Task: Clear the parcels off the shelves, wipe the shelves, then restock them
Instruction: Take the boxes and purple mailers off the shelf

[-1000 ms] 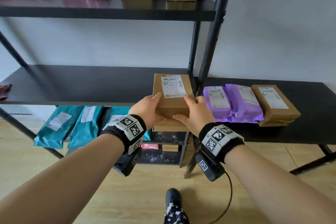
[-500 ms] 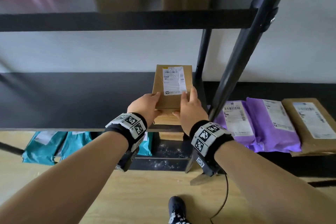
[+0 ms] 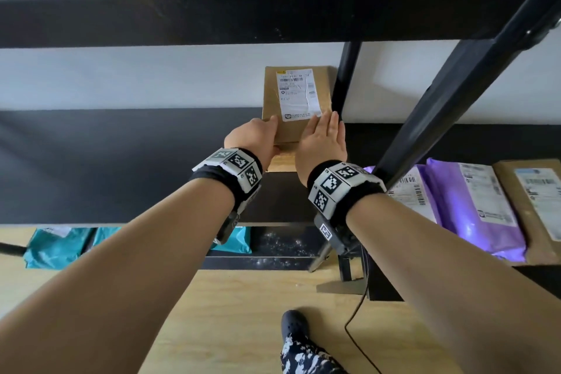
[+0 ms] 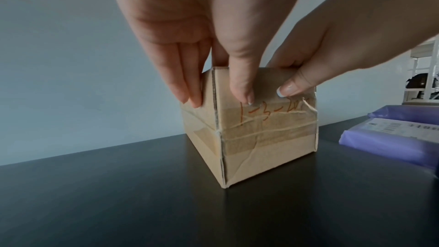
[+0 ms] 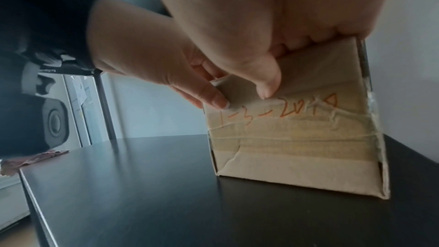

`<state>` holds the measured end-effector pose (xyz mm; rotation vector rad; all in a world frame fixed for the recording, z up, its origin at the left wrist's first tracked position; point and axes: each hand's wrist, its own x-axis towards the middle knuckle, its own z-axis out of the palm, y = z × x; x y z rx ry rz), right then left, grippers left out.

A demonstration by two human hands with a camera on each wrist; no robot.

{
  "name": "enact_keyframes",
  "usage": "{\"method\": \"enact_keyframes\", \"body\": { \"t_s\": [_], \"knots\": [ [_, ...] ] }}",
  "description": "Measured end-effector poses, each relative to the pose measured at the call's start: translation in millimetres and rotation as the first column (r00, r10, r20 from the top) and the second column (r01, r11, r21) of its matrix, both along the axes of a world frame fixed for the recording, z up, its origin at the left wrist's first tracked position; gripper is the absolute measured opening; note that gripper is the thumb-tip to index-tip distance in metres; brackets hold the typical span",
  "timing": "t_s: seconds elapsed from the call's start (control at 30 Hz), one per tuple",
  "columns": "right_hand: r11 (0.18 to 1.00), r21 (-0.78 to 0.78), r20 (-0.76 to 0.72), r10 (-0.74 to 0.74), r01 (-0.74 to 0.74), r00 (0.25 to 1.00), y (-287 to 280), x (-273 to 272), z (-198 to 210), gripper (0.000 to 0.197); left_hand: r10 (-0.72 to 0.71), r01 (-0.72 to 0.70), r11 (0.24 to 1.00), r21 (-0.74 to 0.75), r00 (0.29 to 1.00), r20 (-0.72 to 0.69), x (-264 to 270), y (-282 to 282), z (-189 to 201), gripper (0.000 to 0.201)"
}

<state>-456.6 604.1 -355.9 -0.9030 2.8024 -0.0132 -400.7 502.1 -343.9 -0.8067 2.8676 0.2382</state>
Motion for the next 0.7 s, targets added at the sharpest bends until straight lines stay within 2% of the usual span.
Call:
{"method": "enact_keyframes", "body": {
  "t_s": [0.23,0.43,0.53,0.6,0.7],
  "knots": [
    [1.0,-0.018,0.014,-0.01,0.01,1.0,-1,2,0,0.055,0.004,-0.003,1.0,0.029,1.0,-0.013,2,-3,-4,0.062],
    [0.994,-0.113,0.031,-0.007,0.011,0.999,8,6,5,0.057,0.06,-0.047,0.986,0.161,0.995,-0.075,11,1,-1,0.072],
    [0.99,-0.139,0.022,0.022,-0.019,1.0,13,9,13,0.06,0.091,-0.079,0.987,0.142,0.993,-0.08,20,9,2,0.073],
    [0.986,-0.154,0.031,0.07,-0.064,0.997,19,13,18,0.062,0.086,-0.074,0.992,0.104,0.99,-0.115,27,15,4,0.067],
    [0.981,-0.132,0.075,0.156,-0.145,0.985,30,21,20,0.065,-0.017,0.017,1.0,-0.003,0.985,-0.171,40,23,2,0.053]
  ]
}}
